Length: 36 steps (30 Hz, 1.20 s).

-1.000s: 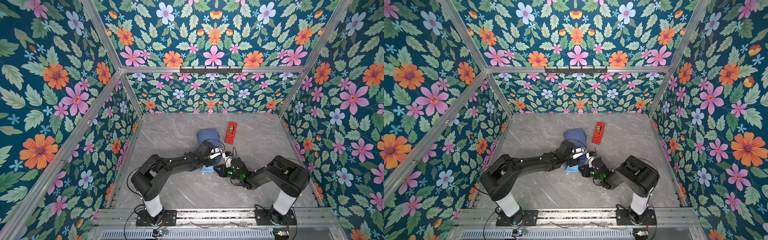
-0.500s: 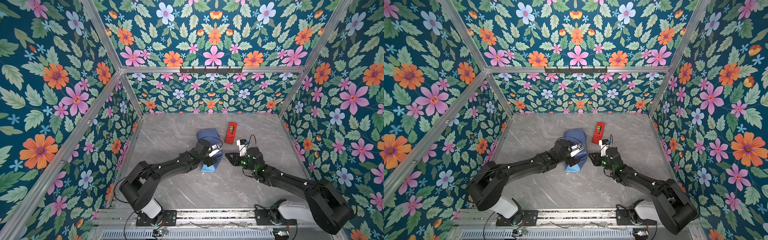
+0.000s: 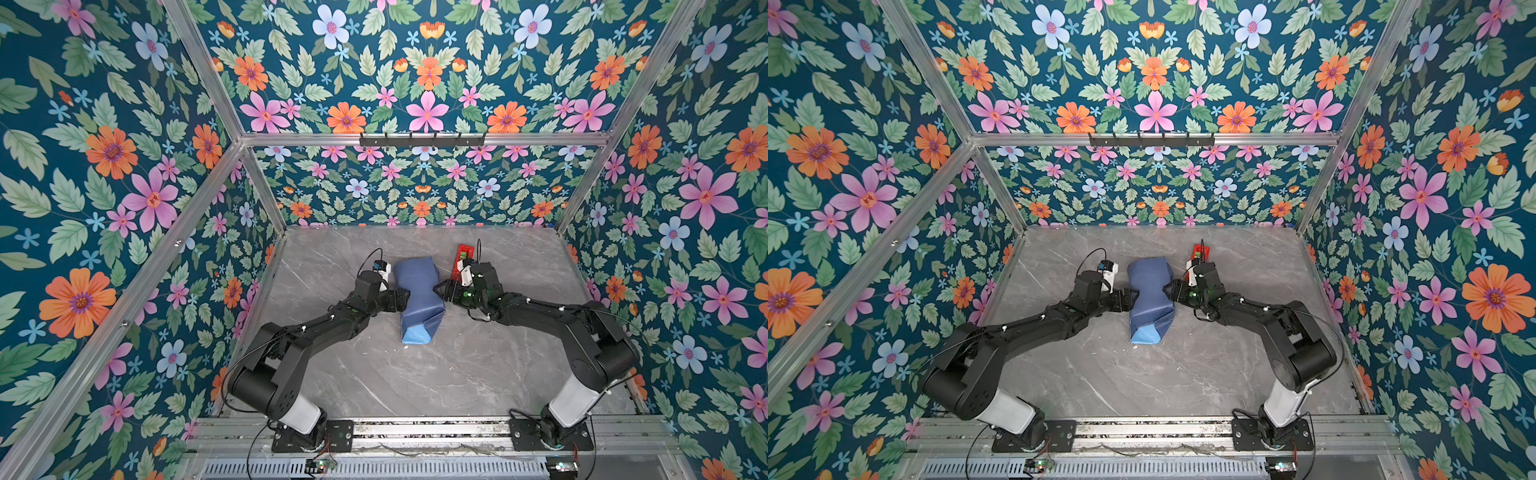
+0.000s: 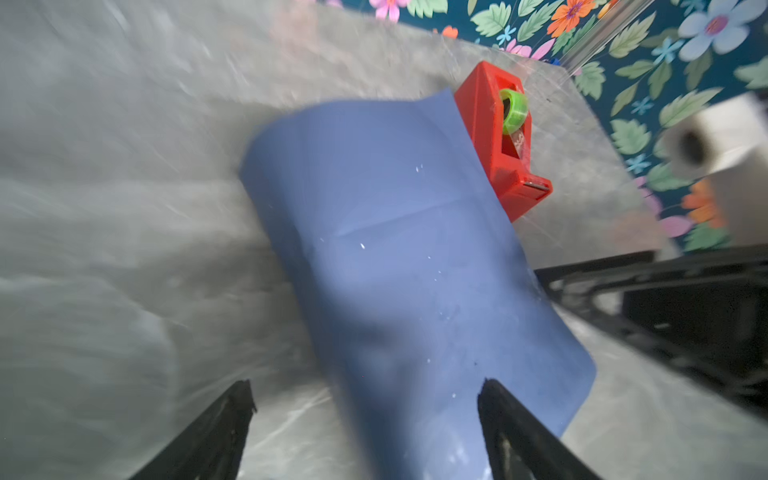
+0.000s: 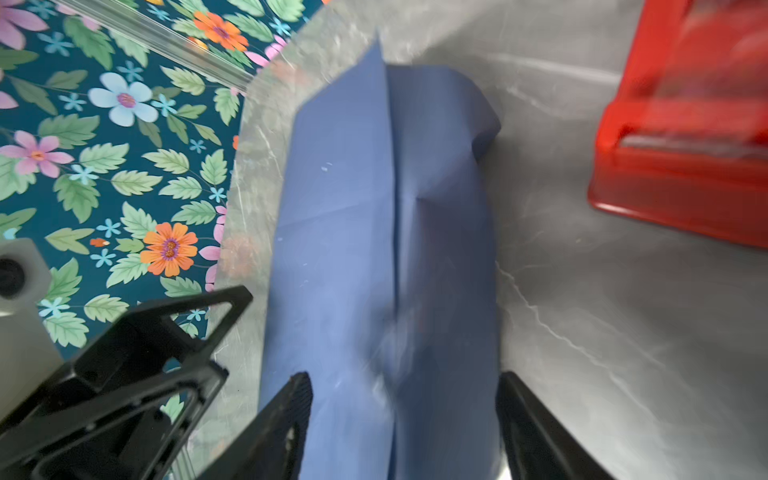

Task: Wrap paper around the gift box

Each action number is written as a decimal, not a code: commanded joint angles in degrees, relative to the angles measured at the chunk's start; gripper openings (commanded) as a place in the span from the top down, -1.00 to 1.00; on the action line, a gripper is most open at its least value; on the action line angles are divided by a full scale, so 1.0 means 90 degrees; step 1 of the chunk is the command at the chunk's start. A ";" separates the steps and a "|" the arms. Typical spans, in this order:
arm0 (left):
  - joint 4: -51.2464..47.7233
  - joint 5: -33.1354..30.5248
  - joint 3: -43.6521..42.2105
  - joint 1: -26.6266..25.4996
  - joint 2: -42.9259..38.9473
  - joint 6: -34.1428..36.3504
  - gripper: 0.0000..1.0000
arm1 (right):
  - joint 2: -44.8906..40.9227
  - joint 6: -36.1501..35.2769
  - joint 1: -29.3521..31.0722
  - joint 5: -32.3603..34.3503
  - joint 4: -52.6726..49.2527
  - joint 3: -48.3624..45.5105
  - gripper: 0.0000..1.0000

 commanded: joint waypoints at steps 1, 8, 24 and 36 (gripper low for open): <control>0.0455 0.0802 0.0232 0.0011 0.0375 -0.0836 -0.61 | 0.0205 0.0149 -0.0001 -0.0411 0.0090 0.0144 -0.42; 0.0777 0.1291 0.0200 -0.0151 0.0754 -0.1105 -0.40 | 0.0048 0.0301 0.0019 -0.0716 0.0376 -0.0234 -0.21; 0.0205 -0.0224 -0.1309 -0.0074 -0.1149 -0.0995 -0.58 | -0.3006 -0.0657 0.0318 0.1325 -0.1569 -0.1645 -0.39; -0.0384 -0.0482 -0.2114 -0.0249 -0.1837 -0.0710 0.13 | -0.1411 -0.1839 0.1419 0.0791 -0.2319 0.0417 0.14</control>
